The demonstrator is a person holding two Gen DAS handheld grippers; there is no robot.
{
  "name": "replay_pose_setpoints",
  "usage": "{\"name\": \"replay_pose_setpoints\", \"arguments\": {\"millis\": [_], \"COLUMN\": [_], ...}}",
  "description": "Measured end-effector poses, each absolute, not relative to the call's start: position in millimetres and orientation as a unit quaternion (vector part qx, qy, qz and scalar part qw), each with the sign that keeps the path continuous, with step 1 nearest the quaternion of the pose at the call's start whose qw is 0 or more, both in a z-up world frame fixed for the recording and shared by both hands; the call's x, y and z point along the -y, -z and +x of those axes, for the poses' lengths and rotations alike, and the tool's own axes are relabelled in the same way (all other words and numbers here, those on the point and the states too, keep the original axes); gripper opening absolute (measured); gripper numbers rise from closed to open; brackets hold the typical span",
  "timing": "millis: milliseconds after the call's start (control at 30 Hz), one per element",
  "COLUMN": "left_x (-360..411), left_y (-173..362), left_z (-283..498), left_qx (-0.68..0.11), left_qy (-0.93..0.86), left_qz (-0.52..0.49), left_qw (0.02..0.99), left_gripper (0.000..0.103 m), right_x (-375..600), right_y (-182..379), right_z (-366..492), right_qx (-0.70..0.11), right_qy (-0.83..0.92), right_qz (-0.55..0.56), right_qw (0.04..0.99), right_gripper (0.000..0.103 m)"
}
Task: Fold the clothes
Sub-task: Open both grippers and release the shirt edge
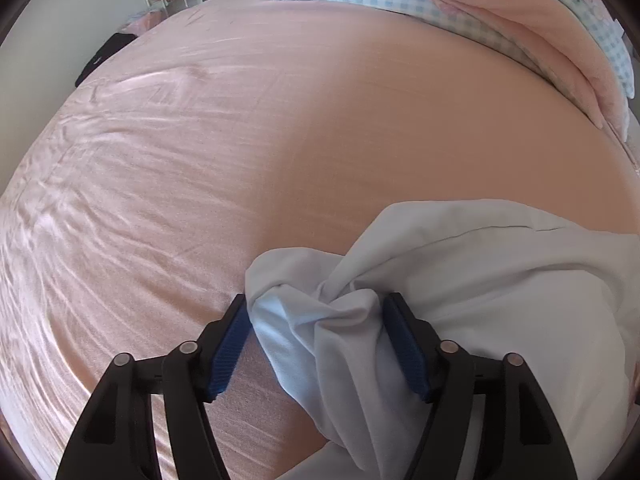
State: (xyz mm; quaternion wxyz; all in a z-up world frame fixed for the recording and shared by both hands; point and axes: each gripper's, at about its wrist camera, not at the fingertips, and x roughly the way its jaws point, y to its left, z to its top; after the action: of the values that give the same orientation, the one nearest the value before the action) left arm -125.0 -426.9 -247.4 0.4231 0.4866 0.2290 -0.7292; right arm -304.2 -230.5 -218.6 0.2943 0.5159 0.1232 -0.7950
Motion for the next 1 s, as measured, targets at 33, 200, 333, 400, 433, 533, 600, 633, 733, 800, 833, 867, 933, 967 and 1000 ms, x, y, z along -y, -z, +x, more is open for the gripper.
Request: {"name": "replay_pose_setpoints", "arguments": {"millis": [33, 200, 333, 400, 433, 533, 600, 633, 733, 800, 833, 867, 933, 967, 1000], "left_x": [429, 446, 443, 439, 436, 426, 420, 420, 420, 419, 417, 415, 409, 404, 400], "left_y": [248, 242, 232, 227, 224, 222, 227, 231, 242, 246, 243, 240, 232, 228, 223], "left_z": [-124, -97, -71, -59, -54, -43, -32, -30, -20, -12, -8, -5, 0, 2, 3], "left_qx": [-0.226, -0.338, -0.372, -0.376, -0.372, -0.348, -0.326, -0.331, -0.361, -0.402, -0.417, -0.425, -0.432, -0.42, -0.408], "left_qy": [0.714, 0.697, 0.709, 0.719, 0.726, 0.742, 0.741, 0.737, 0.722, 0.711, 0.715, 0.717, 0.722, 0.728, 0.733], "left_qz": [0.491, 0.471, 0.454, 0.445, 0.441, 0.441, 0.452, 0.457, 0.472, 0.469, 0.458, 0.456, 0.457, 0.463, 0.469], "left_qw": [0.444, 0.423, 0.39, 0.38, 0.374, 0.366, 0.375, 0.371, 0.356, 0.335, 0.324, 0.312, 0.289, 0.282, 0.275], "left_gripper": [0.092, 0.102, 0.102, 0.102, 0.102, 0.102, 0.102, 0.102, 0.102, 0.102, 0.102, 0.102, 0.102, 0.102, 0.102], "right_x": [232, 239, 249, 254, 257, 252, 251, 254, 258, 256, 254, 252, 249, 247, 245], "right_y": [219, 219, 209, 208, 208, 210, 218, 222, 229, 230, 230, 228, 226, 225, 223], "right_z": [-294, -268, -248, -236, -231, -212, -204, -201, -189, -187, -188, -189, -191, -192, -193], "right_qx": [-0.122, -0.137, -0.2, -0.239, -0.255, -0.278, -0.289, -0.296, -0.301, -0.292, -0.286, -0.282, -0.272, -0.268, -0.264], "right_qy": [0.793, 0.782, 0.784, 0.783, 0.782, 0.777, 0.763, 0.753, 0.744, 0.737, 0.735, 0.735, 0.735, 0.734, 0.734], "right_qz": [0.521, 0.525, 0.48, 0.457, 0.449, 0.439, 0.451, 0.459, 0.469, 0.481, 0.486, 0.489, 0.495, 0.497, 0.5], "right_qw": [0.292, 0.306, 0.338, 0.347, 0.35, 0.354, 0.363, 0.366, 0.37, 0.374, 0.376, 0.376, 0.376, 0.376, 0.376], "right_gripper": [0.079, 0.079, 0.079, 0.079, 0.079, 0.079, 0.079, 0.079, 0.079, 0.079, 0.079, 0.079, 0.079, 0.079, 0.079]}}
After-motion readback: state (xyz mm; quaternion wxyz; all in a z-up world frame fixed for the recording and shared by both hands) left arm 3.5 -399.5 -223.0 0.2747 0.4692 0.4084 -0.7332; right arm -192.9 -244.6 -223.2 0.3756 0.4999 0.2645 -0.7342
